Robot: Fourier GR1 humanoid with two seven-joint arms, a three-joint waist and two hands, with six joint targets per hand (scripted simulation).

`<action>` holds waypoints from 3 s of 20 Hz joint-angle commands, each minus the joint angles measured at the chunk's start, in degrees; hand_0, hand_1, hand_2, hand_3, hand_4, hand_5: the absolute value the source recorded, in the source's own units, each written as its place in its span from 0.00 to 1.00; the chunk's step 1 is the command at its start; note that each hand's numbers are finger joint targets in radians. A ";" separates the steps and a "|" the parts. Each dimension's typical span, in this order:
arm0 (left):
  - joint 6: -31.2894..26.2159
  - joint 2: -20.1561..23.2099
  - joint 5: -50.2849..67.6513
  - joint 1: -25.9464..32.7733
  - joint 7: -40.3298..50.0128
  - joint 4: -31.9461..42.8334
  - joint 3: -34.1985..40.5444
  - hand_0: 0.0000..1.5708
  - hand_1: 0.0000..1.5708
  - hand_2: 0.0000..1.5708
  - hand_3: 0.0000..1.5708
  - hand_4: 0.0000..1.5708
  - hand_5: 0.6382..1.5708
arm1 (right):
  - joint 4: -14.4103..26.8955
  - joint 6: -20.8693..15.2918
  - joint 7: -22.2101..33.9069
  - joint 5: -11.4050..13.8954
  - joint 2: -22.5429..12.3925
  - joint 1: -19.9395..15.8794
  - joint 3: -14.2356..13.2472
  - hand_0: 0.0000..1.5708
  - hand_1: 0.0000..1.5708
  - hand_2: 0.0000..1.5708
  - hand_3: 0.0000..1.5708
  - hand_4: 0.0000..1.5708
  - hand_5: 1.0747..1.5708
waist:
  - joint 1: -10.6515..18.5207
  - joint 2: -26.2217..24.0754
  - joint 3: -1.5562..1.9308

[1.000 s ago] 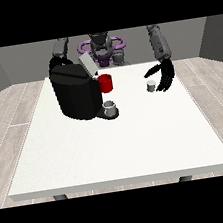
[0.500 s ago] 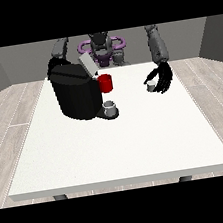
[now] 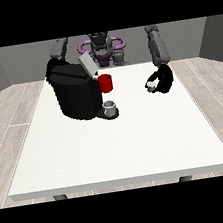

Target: Insert the coffee pod into the coffee machine and close the lid

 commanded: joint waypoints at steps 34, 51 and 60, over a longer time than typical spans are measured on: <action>-15.88 0.54 -0.37 -25.28 10.22 -6.62 2.83 0.77 0.77 0.80 0.76 0.32 1.00 | 6.53 -1.09 -1.25 1.19 0.64 -4.31 0.37 0.00 0.00 0.00 0.00 0.32 1.00 | -5.17 -3.59 -0.16; -17.45 -0.61 -3.16 -31.43 14.99 -6.02 1.70 0.84 0.84 0.85 0.78 0.31 1.00 | 6.65 0.14 -0.78 -0.69 -0.82 -5.44 -1.73 0.00 0.00 0.00 0.00 0.34 1.00 | -6.94 -1.67 -0.12; -14.65 -1.11 -4.13 -29.76 12.80 -4.04 2.28 0.80 0.80 0.82 0.77 0.32 1.00 | 2.03 -1.18 1.53 0.51 1.12 -4.70 1.49 0.00 0.00 0.00 0.00 0.33 1.00 | -8.29 -0.87 -0.16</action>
